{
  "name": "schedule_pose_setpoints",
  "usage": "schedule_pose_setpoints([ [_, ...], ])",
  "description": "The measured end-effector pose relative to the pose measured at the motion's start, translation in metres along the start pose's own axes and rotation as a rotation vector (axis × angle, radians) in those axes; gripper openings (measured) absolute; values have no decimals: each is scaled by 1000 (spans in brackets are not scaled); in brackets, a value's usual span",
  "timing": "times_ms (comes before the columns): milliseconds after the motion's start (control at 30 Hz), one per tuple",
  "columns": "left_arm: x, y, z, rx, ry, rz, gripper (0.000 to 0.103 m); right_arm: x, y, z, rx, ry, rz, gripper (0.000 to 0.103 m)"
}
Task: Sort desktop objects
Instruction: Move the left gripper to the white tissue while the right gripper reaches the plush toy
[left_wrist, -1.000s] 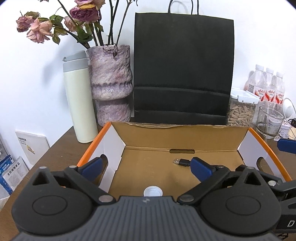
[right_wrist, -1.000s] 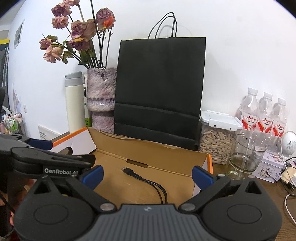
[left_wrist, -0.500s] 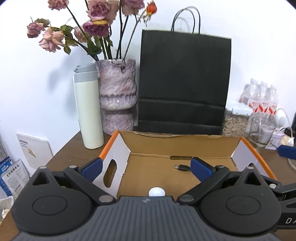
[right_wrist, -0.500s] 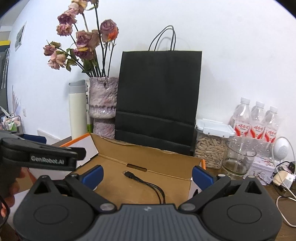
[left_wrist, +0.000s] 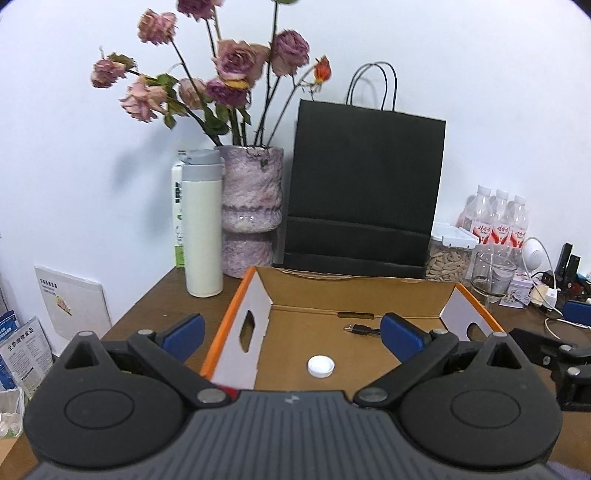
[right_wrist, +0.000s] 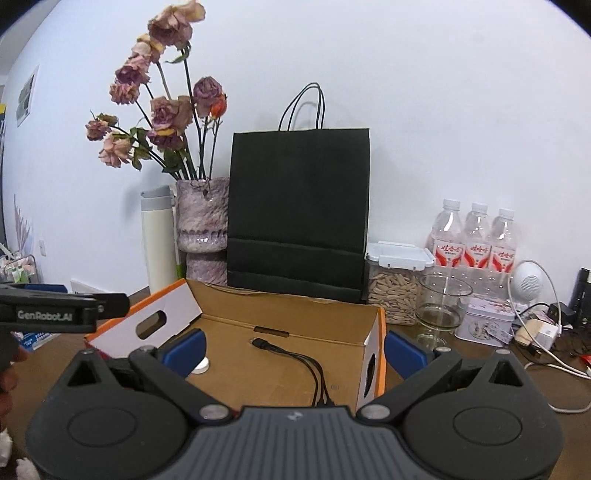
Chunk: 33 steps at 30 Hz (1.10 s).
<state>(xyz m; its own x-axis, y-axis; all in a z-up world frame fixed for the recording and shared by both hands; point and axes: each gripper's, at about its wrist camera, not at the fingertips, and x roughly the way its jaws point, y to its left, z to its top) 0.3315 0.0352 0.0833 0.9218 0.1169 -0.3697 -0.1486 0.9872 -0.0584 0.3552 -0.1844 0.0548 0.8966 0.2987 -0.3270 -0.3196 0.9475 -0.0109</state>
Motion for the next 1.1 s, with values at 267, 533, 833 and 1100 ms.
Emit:
schedule_pose_setpoints([
  [267, -38, 20, -11, -2, -17, -3, 103, -34, 19, -8, -19, -23, -7, 103],
  [533, -70, 31, -23, 21, -41, -5, 103, -66, 35, -19, -37, -30, 6, 103],
  [833, -90, 39, -45, 13, -30, -24, 103, -99, 53, -46, -87, -12, 4, 103],
  [1100, -105, 47, -70, 22, -12, -28, 103, -121, 62, -74, -106, 27, 13, 103],
])
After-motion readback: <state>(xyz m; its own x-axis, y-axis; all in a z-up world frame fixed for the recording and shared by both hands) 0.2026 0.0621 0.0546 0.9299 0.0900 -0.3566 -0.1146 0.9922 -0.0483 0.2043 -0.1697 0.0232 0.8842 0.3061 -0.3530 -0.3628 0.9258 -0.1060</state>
